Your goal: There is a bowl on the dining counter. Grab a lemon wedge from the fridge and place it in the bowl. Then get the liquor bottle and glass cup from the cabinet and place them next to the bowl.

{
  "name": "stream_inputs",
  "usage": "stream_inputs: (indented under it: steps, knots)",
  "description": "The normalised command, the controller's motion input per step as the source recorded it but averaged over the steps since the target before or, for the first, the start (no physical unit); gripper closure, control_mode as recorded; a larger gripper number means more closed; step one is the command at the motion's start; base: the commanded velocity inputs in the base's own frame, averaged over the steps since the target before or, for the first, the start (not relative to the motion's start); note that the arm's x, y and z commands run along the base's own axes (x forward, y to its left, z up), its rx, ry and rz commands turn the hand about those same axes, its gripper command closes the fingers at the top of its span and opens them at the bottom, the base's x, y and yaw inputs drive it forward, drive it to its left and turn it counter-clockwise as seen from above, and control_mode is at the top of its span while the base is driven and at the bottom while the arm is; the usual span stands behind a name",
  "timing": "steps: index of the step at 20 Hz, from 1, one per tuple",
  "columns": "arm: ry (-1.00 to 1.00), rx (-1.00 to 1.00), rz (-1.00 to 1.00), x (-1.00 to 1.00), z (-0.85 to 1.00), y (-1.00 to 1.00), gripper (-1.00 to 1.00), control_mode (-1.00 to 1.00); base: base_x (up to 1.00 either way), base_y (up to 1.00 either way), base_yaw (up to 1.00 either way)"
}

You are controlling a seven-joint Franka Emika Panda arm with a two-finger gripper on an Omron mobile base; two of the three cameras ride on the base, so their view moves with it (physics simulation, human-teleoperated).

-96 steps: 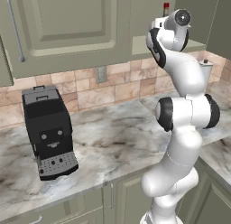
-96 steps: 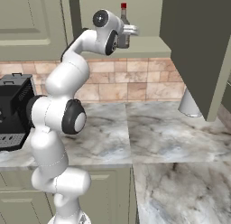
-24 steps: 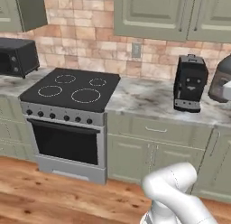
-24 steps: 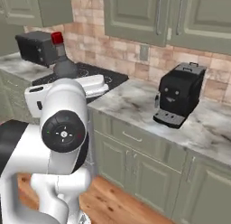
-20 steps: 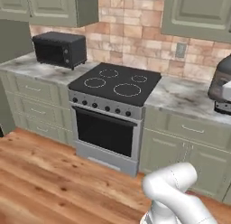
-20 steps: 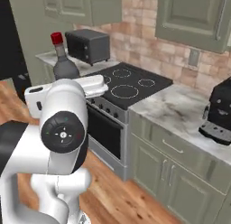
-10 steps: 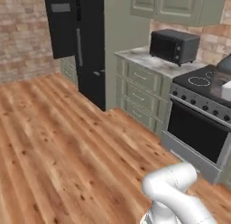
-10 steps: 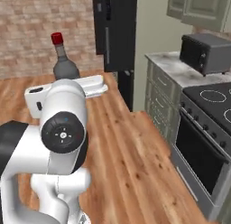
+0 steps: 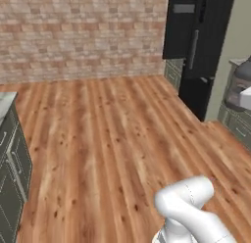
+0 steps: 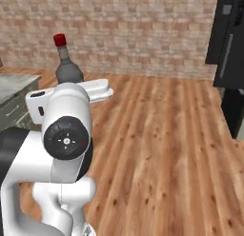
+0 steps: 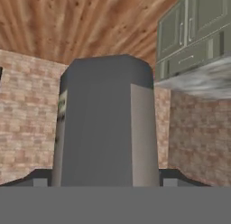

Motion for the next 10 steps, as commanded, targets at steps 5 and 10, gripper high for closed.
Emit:
stream_inputs:
  steps: [5, 10]
  knots:
    - [0.0, 0.0, 0.0, 0.0, 0.0, 0.0, 1.0, 1.0, 0.31, 0.78, 0.49]
    - [0.0, 0.0, 0.0, 0.0, 0.0, 0.0, 1.0, 1.0, 0.9, 0.63, 0.34]
